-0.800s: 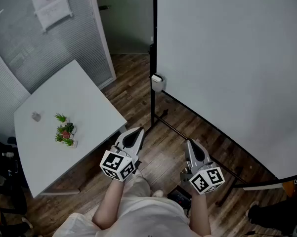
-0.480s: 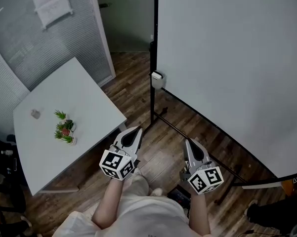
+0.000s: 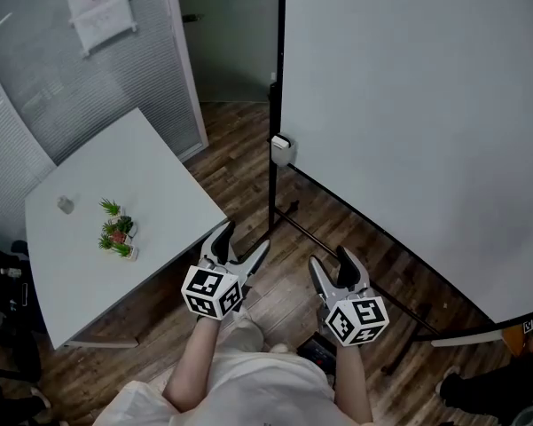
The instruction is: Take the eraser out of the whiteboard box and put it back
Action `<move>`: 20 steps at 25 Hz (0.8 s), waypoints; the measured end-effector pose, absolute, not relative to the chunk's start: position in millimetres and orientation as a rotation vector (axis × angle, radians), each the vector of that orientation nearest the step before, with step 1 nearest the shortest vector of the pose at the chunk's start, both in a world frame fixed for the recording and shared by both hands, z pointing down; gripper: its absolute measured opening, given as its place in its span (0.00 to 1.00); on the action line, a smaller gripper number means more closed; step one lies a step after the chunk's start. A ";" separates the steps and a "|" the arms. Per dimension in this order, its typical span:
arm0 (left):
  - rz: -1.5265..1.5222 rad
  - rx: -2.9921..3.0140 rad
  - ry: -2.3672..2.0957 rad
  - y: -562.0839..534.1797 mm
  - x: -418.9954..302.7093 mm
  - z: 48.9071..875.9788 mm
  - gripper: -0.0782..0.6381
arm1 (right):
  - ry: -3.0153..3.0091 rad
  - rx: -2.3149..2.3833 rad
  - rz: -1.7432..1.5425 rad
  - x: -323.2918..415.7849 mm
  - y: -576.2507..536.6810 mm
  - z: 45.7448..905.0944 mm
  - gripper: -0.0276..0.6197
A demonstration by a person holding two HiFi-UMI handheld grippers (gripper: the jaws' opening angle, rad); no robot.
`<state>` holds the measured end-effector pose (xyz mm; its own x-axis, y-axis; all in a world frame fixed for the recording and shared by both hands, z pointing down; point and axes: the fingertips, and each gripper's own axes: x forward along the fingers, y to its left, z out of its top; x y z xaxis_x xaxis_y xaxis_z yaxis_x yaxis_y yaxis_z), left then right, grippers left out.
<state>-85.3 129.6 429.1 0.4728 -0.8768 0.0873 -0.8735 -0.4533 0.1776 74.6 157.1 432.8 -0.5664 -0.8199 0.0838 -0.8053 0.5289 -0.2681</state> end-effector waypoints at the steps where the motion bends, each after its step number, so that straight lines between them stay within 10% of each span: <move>1: -0.017 2.530 -1.528 130.9 -84.5 428.2 0.61 | 2.698 -1.428 -0.419 73.9 158.7 430.2 0.48; 20: 0.003 2.521 -1.539 69.7 -72.8 433.9 0.61 | 2.708 -1.410 -0.461 85.0 99.8 436.9 0.46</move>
<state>-72.8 69.7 433.9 0.4617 -0.8815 0.0995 -0.8819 -0.4440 0.1586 85.0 99.8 436.9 -0.5820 -0.8083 0.0891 -0.7922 0.5388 -0.2865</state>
